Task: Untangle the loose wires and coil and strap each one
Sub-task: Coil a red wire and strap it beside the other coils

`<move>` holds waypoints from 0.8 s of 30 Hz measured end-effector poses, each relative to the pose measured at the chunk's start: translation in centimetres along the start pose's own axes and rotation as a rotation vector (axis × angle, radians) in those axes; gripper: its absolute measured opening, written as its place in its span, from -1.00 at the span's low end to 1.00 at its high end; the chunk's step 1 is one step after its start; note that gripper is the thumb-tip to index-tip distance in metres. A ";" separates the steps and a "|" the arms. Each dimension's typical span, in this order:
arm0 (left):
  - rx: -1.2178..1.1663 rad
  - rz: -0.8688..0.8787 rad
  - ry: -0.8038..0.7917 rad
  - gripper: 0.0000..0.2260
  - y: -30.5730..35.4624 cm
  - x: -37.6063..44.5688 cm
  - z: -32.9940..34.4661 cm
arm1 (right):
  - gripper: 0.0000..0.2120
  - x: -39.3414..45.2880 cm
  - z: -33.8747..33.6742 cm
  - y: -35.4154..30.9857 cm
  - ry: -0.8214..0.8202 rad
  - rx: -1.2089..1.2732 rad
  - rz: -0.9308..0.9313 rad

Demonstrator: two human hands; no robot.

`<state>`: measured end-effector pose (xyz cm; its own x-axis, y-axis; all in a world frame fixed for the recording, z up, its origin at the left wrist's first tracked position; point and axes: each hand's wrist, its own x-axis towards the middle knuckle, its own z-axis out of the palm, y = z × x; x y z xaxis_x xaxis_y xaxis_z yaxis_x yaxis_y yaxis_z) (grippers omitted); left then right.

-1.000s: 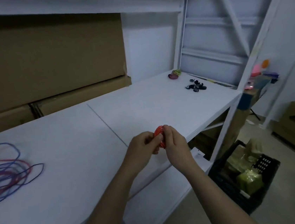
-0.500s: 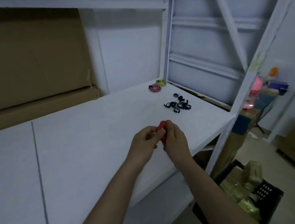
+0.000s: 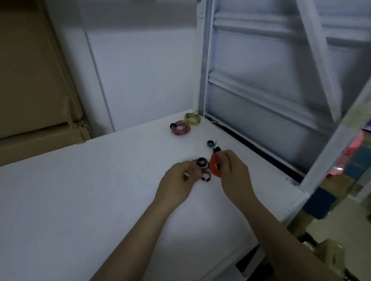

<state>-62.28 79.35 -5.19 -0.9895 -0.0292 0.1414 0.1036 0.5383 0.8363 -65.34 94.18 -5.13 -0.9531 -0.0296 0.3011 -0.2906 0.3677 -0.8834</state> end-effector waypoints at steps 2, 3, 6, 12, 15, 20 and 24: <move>0.195 0.097 -0.016 -0.81 -0.9 0.7 0.9 | -0.72 1.3 -0.8 1.3 -0.056 0.000 0.014; 0.264 0.121 -0.034 -0.79 -1.2 1.1 1.2 | -0.72 2.0 -1.1 1.7 -0.079 0.013 0.023; 0.434 0.110 -0.074 -0.81 -1.4 2.2 1.9 | -0.73 4.0 -1.2 2.3 -0.139 0.072 0.051; 0.408 0.010 0.029 -0.86 0.1 2.2 2.0 | -0.75 6.8 -0.8 2.3 -0.314 0.167 0.037; 0.394 -0.077 0.121 -0.88 1.0 1.7 1.4 | -0.75 7.6 -0.6 1.6 -0.508 0.146 -0.047; 0.415 -0.183 0.260 -0.88 2.3 0.4 1.0 | -0.78 6.7 0.7 1.6 -0.733 0.120 -0.136; 0.376 -0.282 0.373 -0.90 2.5 -1.2 0.7 | -0.78 6.5 1.0 1.9 -0.812 0.127 -0.186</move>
<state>-60.87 81.37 -3.66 -0.8644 -0.4714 0.1748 -0.2678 0.7260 0.6334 -72.14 93.80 -5.23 -0.6394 -0.7566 0.1370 -0.4100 0.1847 -0.8932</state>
